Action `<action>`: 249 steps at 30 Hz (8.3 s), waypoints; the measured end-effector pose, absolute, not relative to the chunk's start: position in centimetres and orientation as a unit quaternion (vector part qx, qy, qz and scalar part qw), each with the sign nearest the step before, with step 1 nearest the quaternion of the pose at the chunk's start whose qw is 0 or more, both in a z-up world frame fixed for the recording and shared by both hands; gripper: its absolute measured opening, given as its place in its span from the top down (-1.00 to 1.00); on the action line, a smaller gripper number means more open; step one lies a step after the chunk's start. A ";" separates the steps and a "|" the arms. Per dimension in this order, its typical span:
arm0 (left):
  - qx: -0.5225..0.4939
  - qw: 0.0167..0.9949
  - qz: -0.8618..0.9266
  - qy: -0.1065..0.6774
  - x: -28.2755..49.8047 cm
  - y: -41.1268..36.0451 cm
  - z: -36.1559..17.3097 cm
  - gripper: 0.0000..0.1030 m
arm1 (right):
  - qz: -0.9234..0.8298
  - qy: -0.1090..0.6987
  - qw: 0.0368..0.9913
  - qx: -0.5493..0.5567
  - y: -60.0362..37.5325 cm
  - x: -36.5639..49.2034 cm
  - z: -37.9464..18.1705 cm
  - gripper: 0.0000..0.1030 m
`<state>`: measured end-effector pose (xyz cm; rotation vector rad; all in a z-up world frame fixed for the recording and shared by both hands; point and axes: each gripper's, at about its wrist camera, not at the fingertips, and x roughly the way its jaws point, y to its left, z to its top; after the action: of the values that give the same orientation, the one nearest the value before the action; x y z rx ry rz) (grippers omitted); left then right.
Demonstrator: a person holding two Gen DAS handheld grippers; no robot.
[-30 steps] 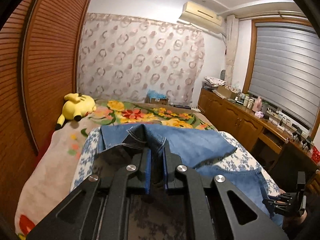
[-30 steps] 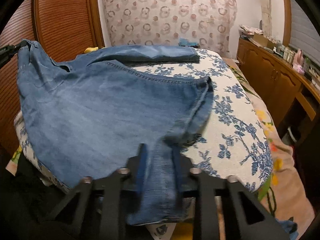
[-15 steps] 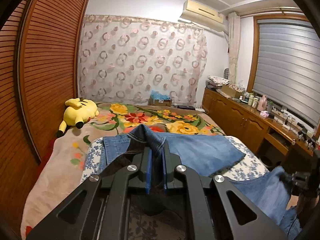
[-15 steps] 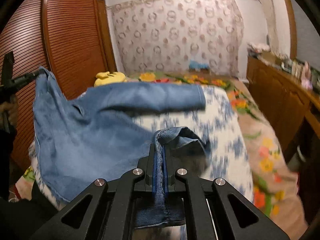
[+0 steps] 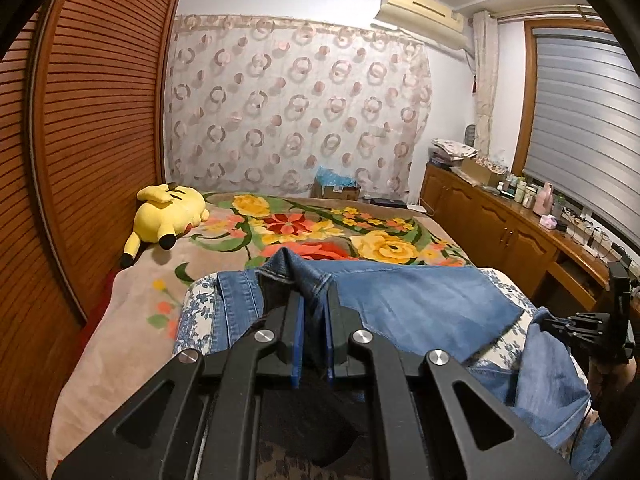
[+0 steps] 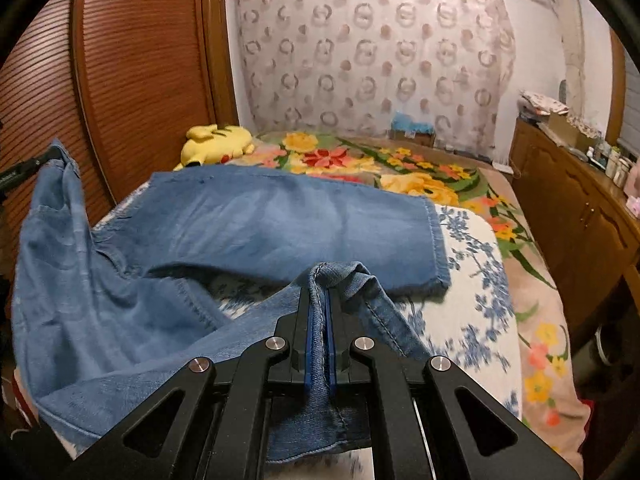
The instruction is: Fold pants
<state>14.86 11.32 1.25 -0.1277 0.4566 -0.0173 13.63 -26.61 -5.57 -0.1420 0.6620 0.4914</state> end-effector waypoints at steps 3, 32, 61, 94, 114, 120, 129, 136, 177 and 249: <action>-0.061 0.970 -0.005 0.235 16.3 11.6 0.7 0.82 | 0.244 0.341 0.906 -0.065 -26.5 15.1 -6.2 0.90; -0.070 0.955 -0.001 0.287 21.7 12.7 -4.2 0.82 | 0.191 0.369 0.909 -0.035 -29.5 10.4 -4.7 0.03; -0.086 0.965 0.003 0.249 21.7 14.9 -3.2 0.82 | 0.186 0.296 0.936 -0.047 -30.2 11.0 0.6 0.86; -0.107 0.957 0.051 0.266 30.9 19.5 -3.7 0.82 | 0.130 0.278 0.946 -0.107 -25.5 23.1 0.8 0.86; -0.075 0.953 0.055 0.288 31.6 18.5 -4.2 0.76 | 0.126 0.309 0.937 -0.103 -24.5 28.0 1.9 0.86; -0.067 0.953 0.061 0.291 31.0 18.4 -3.7 0.12 | 0.118 0.310 0.938 -0.100 -24.6 28.4 2.0 0.86; -0.074 0.955 0.033 0.284 29.0 19.0 -3.1 -0.65 | 0.102 0.328 0.934 -0.099 -24.4 29.6 1.8 0.86; -0.054 0.952 0.025 0.299 27.1 17.6 -3.5 -0.65 | 0.103 0.332 0.934 -0.081 -25.7 28.3 2.6 0.28; -0.029 0.937 0.006 0.348 20.9 13.5 -7.5 -0.65 | 0.149 0.402 0.904 -0.007 -33.4 19.8 0.8 0.93; -0.057 0.951 0.029 0.303 13.2 16.9 -3.6 0.95 | 0.125 0.279 0.950 -0.063 -33.8 6.5 1.8 0.74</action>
<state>13.22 16.85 -3.55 -0.1151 0.6165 0.0594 6.53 -33.84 1.82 -0.1272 0.5678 0.2535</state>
